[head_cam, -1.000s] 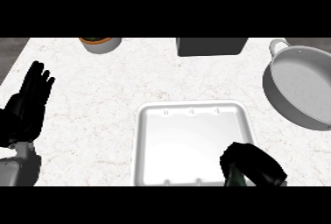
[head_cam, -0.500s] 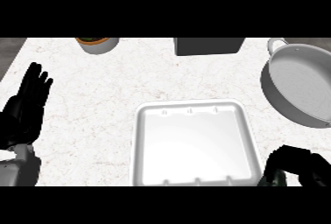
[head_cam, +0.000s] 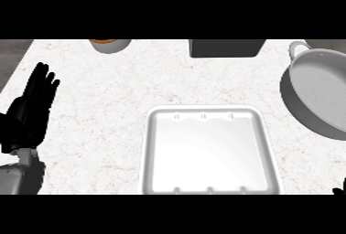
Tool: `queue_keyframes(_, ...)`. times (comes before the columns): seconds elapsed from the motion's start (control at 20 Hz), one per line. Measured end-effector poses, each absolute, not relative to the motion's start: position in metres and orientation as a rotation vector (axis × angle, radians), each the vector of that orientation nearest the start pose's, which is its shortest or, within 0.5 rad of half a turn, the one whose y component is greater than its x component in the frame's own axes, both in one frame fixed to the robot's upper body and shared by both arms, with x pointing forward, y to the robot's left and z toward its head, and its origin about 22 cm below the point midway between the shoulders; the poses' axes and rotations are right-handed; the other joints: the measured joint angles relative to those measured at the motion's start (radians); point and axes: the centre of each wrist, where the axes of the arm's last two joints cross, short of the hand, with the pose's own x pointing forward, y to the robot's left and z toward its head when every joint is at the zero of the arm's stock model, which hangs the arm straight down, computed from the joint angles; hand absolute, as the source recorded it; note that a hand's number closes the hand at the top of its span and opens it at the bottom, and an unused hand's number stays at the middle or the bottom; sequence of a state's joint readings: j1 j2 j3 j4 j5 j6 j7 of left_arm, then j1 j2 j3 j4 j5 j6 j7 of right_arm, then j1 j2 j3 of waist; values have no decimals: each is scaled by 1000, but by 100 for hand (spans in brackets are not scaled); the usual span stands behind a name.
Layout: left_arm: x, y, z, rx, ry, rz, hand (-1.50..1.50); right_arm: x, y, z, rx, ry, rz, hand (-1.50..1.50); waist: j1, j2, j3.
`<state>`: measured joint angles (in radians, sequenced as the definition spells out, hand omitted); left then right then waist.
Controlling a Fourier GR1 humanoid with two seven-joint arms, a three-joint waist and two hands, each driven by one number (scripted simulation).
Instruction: Pick the eggplant from the tray and place it in the pot
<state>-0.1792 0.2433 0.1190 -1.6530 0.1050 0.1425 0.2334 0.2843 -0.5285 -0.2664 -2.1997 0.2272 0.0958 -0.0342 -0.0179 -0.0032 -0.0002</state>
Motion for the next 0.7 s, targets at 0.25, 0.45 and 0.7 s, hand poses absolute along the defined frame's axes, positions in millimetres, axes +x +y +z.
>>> queue_keyframes(0.25, 278, 285, 80, 205, -1615, 74, 0, 175, -378, 165, -765, -1816, 568, 150, 13, 2, 0)
queue_keyframes(0.45, 284, 282, 81, 204, -1616, 68, 0, 201, -396, 165, -758, -1790, 523, 150, 19, 4, 0)
queue_keyframes(0.7, 284, 282, 84, 200, -1624, 64, 0, 235, -426, 147, -727, -1770, 457, 150, 29, 6, 1)
